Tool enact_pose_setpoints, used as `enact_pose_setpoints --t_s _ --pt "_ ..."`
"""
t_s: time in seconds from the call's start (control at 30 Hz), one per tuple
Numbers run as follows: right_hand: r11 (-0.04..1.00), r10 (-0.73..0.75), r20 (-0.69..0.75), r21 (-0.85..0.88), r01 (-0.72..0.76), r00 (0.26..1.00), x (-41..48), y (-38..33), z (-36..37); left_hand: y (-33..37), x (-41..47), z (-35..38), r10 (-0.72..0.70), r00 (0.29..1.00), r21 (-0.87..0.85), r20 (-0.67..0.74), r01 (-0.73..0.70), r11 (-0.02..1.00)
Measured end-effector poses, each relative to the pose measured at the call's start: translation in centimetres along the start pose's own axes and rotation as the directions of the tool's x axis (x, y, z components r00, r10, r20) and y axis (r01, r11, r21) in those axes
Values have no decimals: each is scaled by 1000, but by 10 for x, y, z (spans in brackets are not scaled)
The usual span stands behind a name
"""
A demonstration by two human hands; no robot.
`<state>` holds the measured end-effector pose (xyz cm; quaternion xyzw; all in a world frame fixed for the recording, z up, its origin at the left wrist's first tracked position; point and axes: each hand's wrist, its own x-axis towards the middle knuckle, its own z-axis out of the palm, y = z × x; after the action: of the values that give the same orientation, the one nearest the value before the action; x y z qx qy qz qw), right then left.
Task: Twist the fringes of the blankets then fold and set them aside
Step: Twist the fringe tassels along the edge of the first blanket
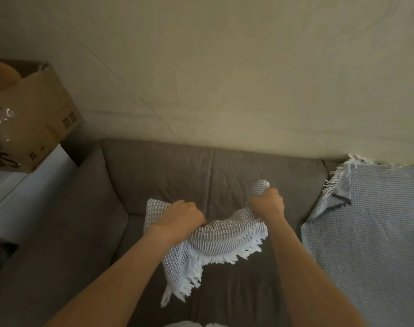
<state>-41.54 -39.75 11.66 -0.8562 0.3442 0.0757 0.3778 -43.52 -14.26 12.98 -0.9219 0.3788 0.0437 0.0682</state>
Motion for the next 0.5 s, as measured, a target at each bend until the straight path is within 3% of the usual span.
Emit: enact_pose_setpoints --t_s 0.13,0.23,0.33,0.43,0.5 --pt "973 -206 24 -101 208 978 -10 -13 11 15 7 7 183 983 68 -23 -181 981" --pt "860 -463 183 -143 489 867 -23 -31 21 16 13 17 279 950 91 -139 -268 959" --pt "734 -593 383 -103 671 708 -36 -43 29 15 17 20 240 917 72 -318 -229 971" --pt "750 -594 441 1 661 673 -31 -49 27 11 10 16 131 841 11 -525 -148 989" --pt "756 -584 492 41 653 646 -27 -49 24 6 2 11 7 827 -113 -562 -85 990"
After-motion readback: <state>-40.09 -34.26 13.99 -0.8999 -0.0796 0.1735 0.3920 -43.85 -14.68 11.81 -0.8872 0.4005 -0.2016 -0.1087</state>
